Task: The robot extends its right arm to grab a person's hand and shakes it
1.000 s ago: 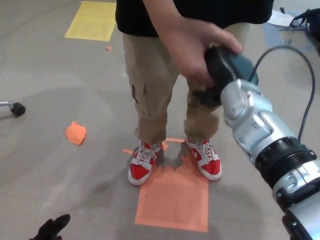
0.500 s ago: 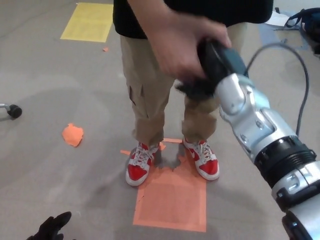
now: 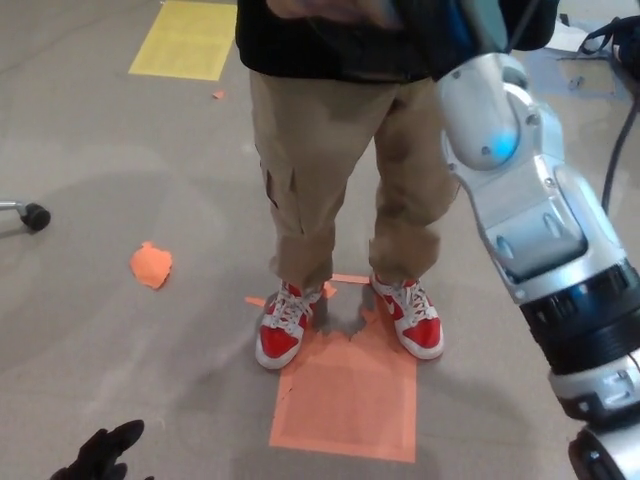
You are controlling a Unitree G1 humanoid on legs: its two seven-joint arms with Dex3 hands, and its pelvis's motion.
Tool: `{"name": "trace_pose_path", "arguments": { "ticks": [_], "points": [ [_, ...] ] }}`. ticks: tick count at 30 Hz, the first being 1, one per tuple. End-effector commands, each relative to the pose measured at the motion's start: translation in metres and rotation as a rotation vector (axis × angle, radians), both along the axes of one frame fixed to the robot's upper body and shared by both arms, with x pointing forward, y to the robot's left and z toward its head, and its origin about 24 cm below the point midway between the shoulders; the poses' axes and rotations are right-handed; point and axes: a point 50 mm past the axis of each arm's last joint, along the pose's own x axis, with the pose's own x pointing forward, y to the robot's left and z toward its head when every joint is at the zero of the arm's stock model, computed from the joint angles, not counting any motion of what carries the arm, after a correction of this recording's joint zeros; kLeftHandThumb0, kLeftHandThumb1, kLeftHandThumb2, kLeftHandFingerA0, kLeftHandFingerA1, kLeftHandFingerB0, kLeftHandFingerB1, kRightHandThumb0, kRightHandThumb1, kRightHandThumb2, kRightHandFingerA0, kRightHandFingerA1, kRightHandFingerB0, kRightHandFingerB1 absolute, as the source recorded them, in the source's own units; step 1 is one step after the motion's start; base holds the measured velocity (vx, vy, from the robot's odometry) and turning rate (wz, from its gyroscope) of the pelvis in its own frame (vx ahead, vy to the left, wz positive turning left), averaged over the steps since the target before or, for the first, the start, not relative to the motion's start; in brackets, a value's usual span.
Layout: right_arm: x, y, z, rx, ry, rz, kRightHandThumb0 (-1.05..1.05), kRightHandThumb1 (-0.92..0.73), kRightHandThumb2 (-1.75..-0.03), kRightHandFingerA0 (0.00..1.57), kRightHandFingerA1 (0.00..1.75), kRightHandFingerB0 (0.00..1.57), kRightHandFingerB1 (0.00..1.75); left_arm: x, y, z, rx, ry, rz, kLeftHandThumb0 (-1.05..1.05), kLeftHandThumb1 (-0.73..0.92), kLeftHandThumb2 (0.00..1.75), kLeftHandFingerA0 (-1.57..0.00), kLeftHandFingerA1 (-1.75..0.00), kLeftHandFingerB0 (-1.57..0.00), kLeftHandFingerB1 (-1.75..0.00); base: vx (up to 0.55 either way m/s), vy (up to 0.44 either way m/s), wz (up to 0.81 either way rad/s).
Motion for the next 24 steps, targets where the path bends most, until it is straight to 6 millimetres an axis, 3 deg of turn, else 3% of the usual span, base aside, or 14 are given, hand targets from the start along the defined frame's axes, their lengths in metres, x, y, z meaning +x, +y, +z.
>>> {"name": "trace_pose_path", "arguments": {
  "ticks": [1,3,4,7,10,12,14,15,18,20,21,22,23,24],
  "points": [
    [0.010,-0.005,-0.027,-0.048,0.127,-0.044,-0.02,-0.64,-0.58,1.05,1.11,0.63,1.20,0.001,0.010,0.004,0.066,0.020,0.004,-0.59,0.71,1.00,0.00,-0.42,-0.02,-0.36,0.00,0.000,0.00],
    [0.023,-0.004,-0.062,-0.156,0.259,-0.090,-0.04,-0.47,-0.54,0.97,1.08,0.69,1.01,0.002,0.009,0.003,0.070,0.022,0.001,-0.63,0.72,1.01,-0.01,-0.42,-0.01,-0.36,0.00,0.000,0.00],
    [0.027,-0.005,-0.078,-0.203,0.315,-0.112,-0.05,-0.41,-0.52,0.90,0.94,0.72,0.85,0.002,0.008,0.003,0.067,0.018,0.001,-0.62,0.73,1.01,-0.01,-0.42,-0.01,-0.36,0.00,0.000,0.00],
    [0.033,-0.008,-0.118,-0.242,0.438,-0.118,-0.08,-0.51,-0.57,0.97,0.97,0.74,0.87,0.002,0.008,0.003,0.049,0.015,0.003,-0.61,0.73,1.01,0.00,-0.40,0.00,-0.35,0.00,0.000,0.00],
    [0.034,-0.012,-0.151,-0.258,0.561,-0.128,-0.08,-0.44,-0.53,0.96,0.90,0.77,0.79,0.000,0.008,0.003,0.042,0.021,-0.007,-0.60,0.74,1.02,0.00,-0.35,0.00,-0.32,0.00,0.000,0.00],
    [0.030,-0.014,-0.176,-0.302,0.655,-0.137,-0.08,-0.57,-0.56,1.05,0.91,0.79,0.82,0.000,0.008,0.003,0.041,0.021,-0.013,-0.62,0.73,1.00,0.00,-0.34,0.00,-0.32,0.00,0.000,0.00],
    [0.030,-0.015,-0.180,-0.306,0.666,-0.139,-0.11,-0.59,-0.57,1.04,0.96,0.76,0.85,0.003,0.008,0.005,0.060,0.013,-0.013,-0.60,0.73,1.02,0.00,-0.35,0.00,-0.33,0.00,0.000,0.00],
    [0.030,-0.014,-0.180,-0.305,0.662,-0.139,-0.14,-0.64,-0.58,1.03,0.99,0.72,0.95,0.004,0.008,0.005,0.063,0.010,-0.013,-0.60,0.73,1.02,0.00,-0.35,0.00,-0.33,0.00,0.000,0.00],
    [0.029,-0.013,-0.180,-0.299,0.658,-0.136,-0.11,-0.56,-0.56,0.98,1.05,0.75,0.99,0.002,0.008,0.003,0.063,0.006,-0.008,-0.62,0.70,0.98,0.00,-0.36,0.00,-0.34,0.00,0.000,0.00],
    [0.029,-0.014,-0.181,-0.287,0.654,-0.139,-0.12,-0.62,-0.58,0.96,1.10,0.73,1.00,0.001,0.008,0.002,0.064,0.010,-0.013,-0.63,0.71,0.99,0.00,-0.35,-0.02,-0.33,0.00,0.000,0.00],
    [0.029,-0.016,-0.181,-0.275,0.649,-0.135,-0.16,-0.60,-0.57,0.98,0.94,0.69,0.84,0.000,0.007,0.002,0.064,0.008,-0.015,-0.62,0.70,0.99,0.00,-0.36,-0.03,-0.34,0.00,0.000,0.00],
    [0.029,-0.016,-0.181,-0.270,0.646,-0.133,-0.16,-0.60,-0.57,0.98,0.94,0.69,0.84,-0.001,0.007,0.002,0.064,0.007,-0.016,-0.62,0.70,0.99,0.00,-0.36,-0.03,-0.34,0.00,0.000,0.00],
    [0.028,-0.018,-0.183,-0.242,0.640,-0.121,-0.20,-0.67,-0.60,1.03,0.77,0.62,0.60,-0.002,0.007,0.001,0.064,0.006,-0.018,-0.57,0.92,0.70,-0.07,-0.26,-0.07,-0.25,0.00,0.000,0.00],
    [0.025,-0.022,-0.186,-0.219,0.641,-0.112,-0.35,-0.77,-0.64,0.96,0.64,0.36,0.39,-0.004,0.007,0.000,0.063,0.013,-0.019,-0.61,0.70,0.98,0.00,-0.37,-0.01,-0.35,0.00,0.000,0.00]
  ]
}}
